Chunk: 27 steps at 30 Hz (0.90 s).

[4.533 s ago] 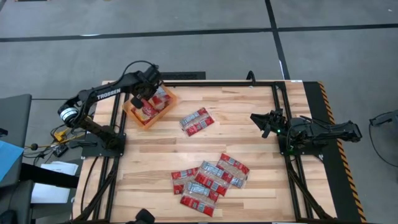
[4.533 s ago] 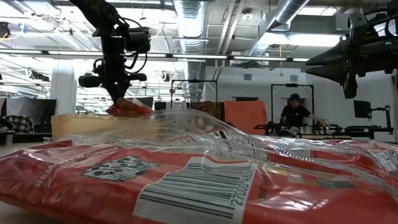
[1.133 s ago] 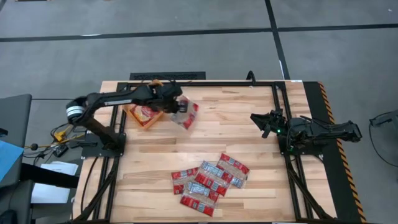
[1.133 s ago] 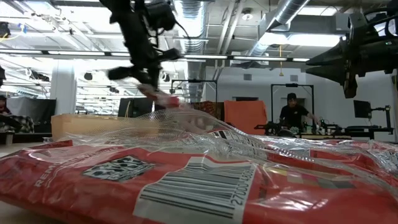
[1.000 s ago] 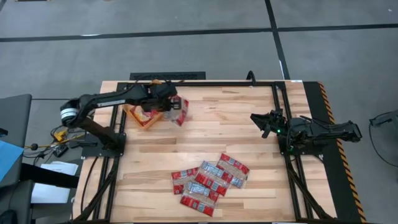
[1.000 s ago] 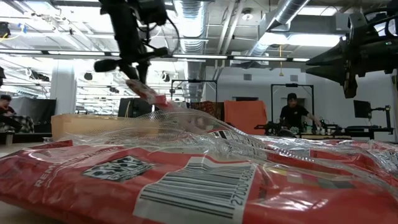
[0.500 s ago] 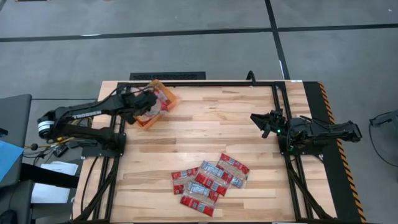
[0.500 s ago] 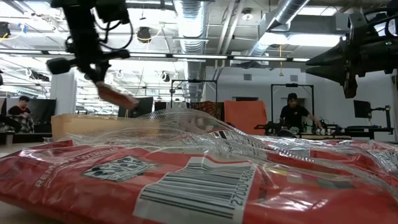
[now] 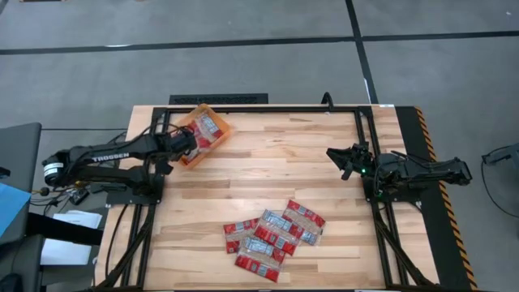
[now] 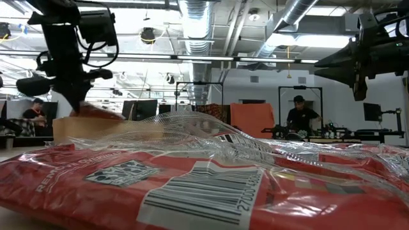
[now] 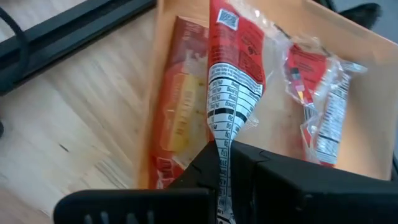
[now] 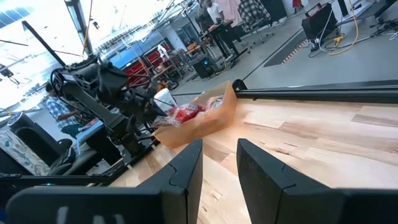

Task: Sort popcorn bags into baskets
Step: Put the red popcorn pack into the orange bin

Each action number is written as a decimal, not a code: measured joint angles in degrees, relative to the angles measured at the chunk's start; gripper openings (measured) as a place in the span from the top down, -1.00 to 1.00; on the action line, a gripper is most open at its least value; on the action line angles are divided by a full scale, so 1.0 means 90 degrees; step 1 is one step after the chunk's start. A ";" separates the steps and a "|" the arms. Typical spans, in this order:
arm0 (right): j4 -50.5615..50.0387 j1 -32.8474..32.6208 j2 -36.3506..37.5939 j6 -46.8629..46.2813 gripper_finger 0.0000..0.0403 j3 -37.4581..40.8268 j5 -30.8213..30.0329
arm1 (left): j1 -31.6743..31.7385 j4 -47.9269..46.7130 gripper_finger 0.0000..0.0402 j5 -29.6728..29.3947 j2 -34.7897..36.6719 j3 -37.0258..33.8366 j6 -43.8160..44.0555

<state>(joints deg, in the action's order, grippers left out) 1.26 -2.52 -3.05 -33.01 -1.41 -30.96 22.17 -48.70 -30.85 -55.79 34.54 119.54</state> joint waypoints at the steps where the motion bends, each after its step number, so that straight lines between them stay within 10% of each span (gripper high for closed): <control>1: 0.0000 0.0000 0.0000 0.0000 0.38 0.0000 0.0000 | 0.0000 -0.0006 1.00 -0.0004 0.0000 -0.0042 0.0054; 11: 0.0002 0.0000 0.0000 -0.0007 0.38 0.0000 0.0000 | 0.0271 -0.0652 0.95 0.0049 -0.0002 -0.0118 -0.0014; 22: 0.0002 0.0000 0.0000 -0.0002 0.30 0.0000 0.0000 | 0.0364 -0.0488 0.40 0.0370 0.0000 -0.0118 -0.0397; 27: 0.0004 0.0000 0.0000 -0.0002 0.28 0.0000 0.0000 | 0.0362 0.0052 0.29 0.0452 0.0119 0.0063 -0.1860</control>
<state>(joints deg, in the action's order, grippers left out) 1.30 -2.52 -3.05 -33.04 -1.41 -30.96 25.43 -48.24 -26.78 -54.72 35.11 102.81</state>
